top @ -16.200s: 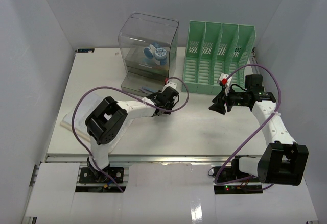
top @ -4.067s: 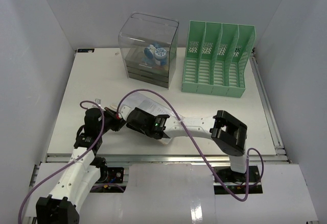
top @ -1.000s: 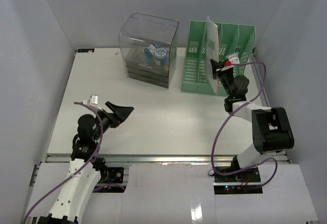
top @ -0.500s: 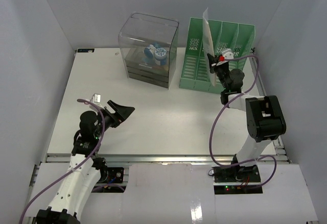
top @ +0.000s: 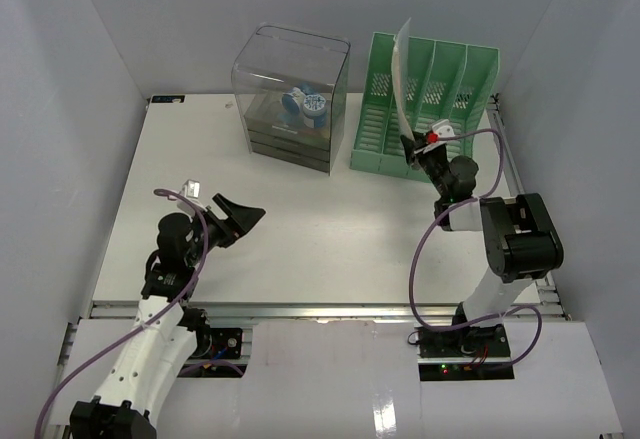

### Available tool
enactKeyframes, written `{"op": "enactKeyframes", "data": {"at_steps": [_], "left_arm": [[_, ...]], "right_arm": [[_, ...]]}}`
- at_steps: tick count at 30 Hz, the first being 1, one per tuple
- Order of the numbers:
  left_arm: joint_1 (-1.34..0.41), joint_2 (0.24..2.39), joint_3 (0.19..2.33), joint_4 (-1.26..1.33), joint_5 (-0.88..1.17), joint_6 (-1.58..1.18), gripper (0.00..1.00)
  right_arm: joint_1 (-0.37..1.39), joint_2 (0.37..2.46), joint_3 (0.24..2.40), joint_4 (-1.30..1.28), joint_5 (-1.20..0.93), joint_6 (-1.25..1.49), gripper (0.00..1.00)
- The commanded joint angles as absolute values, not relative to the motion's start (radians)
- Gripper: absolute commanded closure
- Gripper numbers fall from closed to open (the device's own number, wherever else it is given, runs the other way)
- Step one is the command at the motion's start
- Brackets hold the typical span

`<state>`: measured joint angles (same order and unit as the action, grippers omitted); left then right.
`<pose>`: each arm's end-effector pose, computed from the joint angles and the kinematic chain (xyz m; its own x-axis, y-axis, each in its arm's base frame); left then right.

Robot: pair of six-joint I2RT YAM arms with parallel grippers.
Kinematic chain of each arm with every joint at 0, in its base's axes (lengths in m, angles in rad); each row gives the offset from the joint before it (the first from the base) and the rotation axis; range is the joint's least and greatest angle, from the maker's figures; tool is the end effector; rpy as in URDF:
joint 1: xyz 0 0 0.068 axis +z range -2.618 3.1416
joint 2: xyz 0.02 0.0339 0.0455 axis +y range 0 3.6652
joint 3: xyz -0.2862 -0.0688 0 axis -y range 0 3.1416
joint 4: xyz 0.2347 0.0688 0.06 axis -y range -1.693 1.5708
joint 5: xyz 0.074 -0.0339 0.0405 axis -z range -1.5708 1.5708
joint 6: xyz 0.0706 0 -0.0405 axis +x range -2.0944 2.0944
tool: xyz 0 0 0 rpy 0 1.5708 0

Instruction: Organize the desk

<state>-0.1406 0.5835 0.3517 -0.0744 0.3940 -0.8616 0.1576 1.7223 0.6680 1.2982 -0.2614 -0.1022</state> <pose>0.1507 -0.0487 0.2337 -0.5676 -0.6274 -0.5331 0.0938 0.5940 -0.7989 0.3618 0.0760 0.2563 0.2780 -0.0556 -0.9590 -0.3729 0.9138 -0.1611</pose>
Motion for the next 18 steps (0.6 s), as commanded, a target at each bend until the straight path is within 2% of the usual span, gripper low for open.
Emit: {"op": "enactKeyframes", "data": {"at_steps": [1, 4, 10, 12, 16, 18], "left_arm": [[-0.137, 0.592, 0.329, -0.029, 0.431, -0.866, 0.02], [-0.137, 0.576, 0.334, -0.029, 0.44, -0.873, 0.02], [-0.137, 0.53, 0.351, -0.06, 0.446, -0.877, 0.02], [-0.137, 0.518, 0.35, -0.062, 0.455, -0.883, 0.02], [-0.137, 0.523, 0.359, -0.034, 0.518, -0.872, 0.02], [-0.137, 0.561, 0.39, -0.014, 0.569, -0.853, 0.02]], "right_arm": [[0.141, 1.603, 0.606, 1.855, -0.315, -0.047, 0.44], [0.14, 1.528, 0.639, 1.707, -0.31, -0.017, 0.37], [0.14, 1.508, 0.928, 1.071, -0.279, 0.023, 0.33], [0.14, 1.531, 1.018, 0.998, -0.278, 0.03, 0.34], [0.14, 1.525, 1.039, 0.964, -0.307, 0.03, 0.36], [0.138, 1.51, 1.077, 0.857, -0.371, 0.026, 0.35]]}}
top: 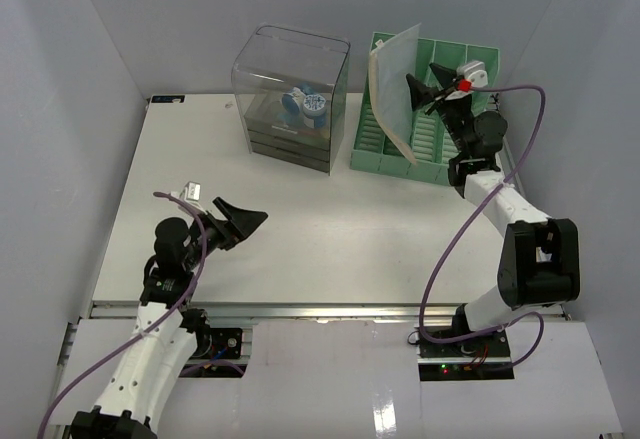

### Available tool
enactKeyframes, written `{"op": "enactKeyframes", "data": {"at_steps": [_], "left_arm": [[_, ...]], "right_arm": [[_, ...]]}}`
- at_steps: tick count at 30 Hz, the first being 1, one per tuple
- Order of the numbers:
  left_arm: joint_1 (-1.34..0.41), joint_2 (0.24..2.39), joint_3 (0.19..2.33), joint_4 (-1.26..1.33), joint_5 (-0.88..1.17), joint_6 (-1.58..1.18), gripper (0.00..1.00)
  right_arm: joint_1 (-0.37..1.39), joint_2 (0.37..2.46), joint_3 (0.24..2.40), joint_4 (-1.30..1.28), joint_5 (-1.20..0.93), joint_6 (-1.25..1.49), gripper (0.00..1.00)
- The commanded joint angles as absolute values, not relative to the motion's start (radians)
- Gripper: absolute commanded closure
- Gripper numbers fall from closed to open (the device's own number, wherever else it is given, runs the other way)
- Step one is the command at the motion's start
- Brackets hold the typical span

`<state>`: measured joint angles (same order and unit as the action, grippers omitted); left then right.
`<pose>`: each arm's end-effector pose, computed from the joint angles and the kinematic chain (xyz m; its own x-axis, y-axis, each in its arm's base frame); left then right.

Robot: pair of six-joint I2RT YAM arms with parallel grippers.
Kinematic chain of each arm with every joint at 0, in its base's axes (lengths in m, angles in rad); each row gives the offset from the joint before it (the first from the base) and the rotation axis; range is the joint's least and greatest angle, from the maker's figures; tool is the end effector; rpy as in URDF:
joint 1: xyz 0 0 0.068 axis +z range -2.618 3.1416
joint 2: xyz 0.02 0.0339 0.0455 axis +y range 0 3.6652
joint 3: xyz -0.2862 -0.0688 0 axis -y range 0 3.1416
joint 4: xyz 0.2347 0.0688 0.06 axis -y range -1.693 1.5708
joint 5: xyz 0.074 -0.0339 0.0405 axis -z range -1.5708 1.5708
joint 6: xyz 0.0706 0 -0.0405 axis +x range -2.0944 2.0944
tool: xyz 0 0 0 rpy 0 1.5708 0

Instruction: Organize the desk

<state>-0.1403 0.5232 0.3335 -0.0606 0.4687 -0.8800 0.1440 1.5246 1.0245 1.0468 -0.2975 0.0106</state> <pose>0.1407 -0.0521 0.2372 -0.5864 -0.6116 -0.5311 0.1666 0.5506 -0.8180 0.3557 0.0725 0.4131 0.5104 0.0842 -0.8558 -0.3904 0.9094 -0.1433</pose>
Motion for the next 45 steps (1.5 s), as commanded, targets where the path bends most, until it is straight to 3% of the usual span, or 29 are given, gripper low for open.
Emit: {"op": "enactKeyframes", "data": {"at_steps": [1, 4, 8, 13, 15, 20, 24, 28, 35, 45], "left_arm": [[-0.138, 0.584, 0.411, -0.01, 0.593, -0.841, 0.02], [-0.17, 0.7, 0.517, 0.046, 0.625, -0.796, 0.02], [-0.355, 0.968, 0.772, 0.072, 0.521, -0.693, 0.02], [-0.567, 1.37, 1.258, -0.048, 0.361, -0.537, 0.02], [-0.609, 1.524, 1.449, -0.089, 0.304, -0.48, 0.02], [-0.676, 1.844, 2.009, -0.27, 0.134, -0.316, 0.03], [-0.707, 2.099, 2.317, -0.376, 0.036, -0.229, 0.04], [-0.718, 2.182, 2.408, -0.361, -0.087, -0.202, 0.05], [-0.743, 2.169, 2.332, -0.289, -0.178, -0.152, 0.07], [-0.827, 2.093, 2.232, -0.242, -0.246, -0.066, 0.19]], "right_arm": [[0.138, 1.507, 1.105, 0.793, -0.413, 0.017, 0.34], [0.139, 1.523, 1.249, 0.503, -0.623, 0.005, 0.24], [0.138, 1.522, 1.346, 0.25, -0.679, -0.05, 0.17], [0.12, 1.398, 1.265, 0.042, -0.716, -0.146, 0.15], [0.09, 1.337, 1.205, -0.034, -0.845, -0.224, 0.13], [-0.035, 1.199, 1.011, -0.051, -0.994, -0.265, 0.13], [-0.126, 1.17, 0.931, -0.04, -1.083, -0.232, 0.13], [-0.176, 1.178, 0.883, -0.037, -1.184, -0.217, 0.14], [-0.219, 1.183, 0.863, -0.038, -1.228, -0.214, 0.14], [-0.22, 1.189, 0.853, -0.038, -1.231, -0.221, 0.14]]}}
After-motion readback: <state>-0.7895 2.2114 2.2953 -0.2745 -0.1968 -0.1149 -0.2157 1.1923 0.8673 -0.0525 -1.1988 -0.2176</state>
